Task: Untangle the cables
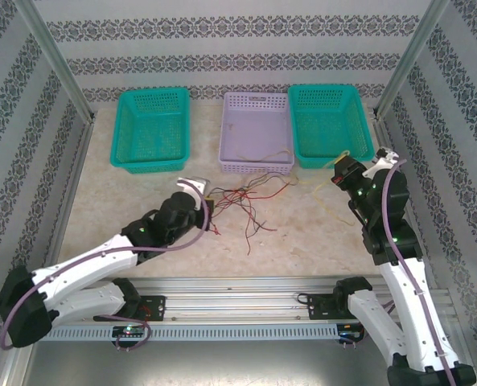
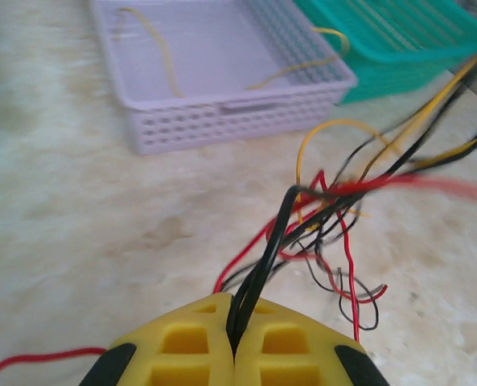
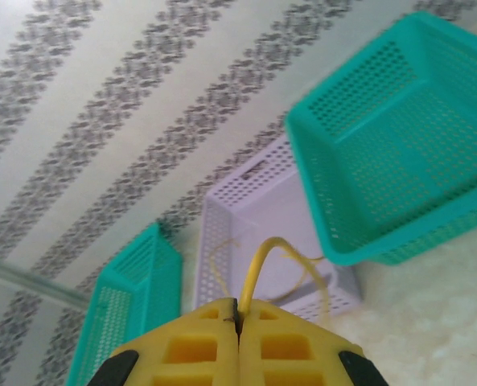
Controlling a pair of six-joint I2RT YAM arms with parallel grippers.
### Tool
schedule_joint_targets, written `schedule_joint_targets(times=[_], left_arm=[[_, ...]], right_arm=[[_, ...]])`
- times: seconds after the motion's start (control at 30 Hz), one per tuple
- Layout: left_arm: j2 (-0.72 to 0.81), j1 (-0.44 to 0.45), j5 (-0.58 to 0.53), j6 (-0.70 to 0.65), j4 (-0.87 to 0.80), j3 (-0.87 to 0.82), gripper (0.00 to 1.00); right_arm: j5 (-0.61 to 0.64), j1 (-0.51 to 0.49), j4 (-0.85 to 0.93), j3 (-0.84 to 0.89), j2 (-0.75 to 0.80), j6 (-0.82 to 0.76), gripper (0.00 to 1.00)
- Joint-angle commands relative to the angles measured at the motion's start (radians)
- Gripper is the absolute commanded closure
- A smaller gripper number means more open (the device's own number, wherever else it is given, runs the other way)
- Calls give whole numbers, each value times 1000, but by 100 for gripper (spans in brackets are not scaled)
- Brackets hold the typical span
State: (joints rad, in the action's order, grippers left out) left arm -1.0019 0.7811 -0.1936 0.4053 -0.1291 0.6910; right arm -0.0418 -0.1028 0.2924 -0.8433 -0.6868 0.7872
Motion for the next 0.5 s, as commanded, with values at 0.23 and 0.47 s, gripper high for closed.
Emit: schedule_joint_targets(times=[0.23, 0.47], left_arm=[[108, -150, 43, 90, -364, 157, 100], [77, -152, 135, 81, -375, 213, 100]], right_arm=[[-36, 66, 14, 49, 12, -32, 100], [-269, 7, -51, -53, -114, -86, 100]])
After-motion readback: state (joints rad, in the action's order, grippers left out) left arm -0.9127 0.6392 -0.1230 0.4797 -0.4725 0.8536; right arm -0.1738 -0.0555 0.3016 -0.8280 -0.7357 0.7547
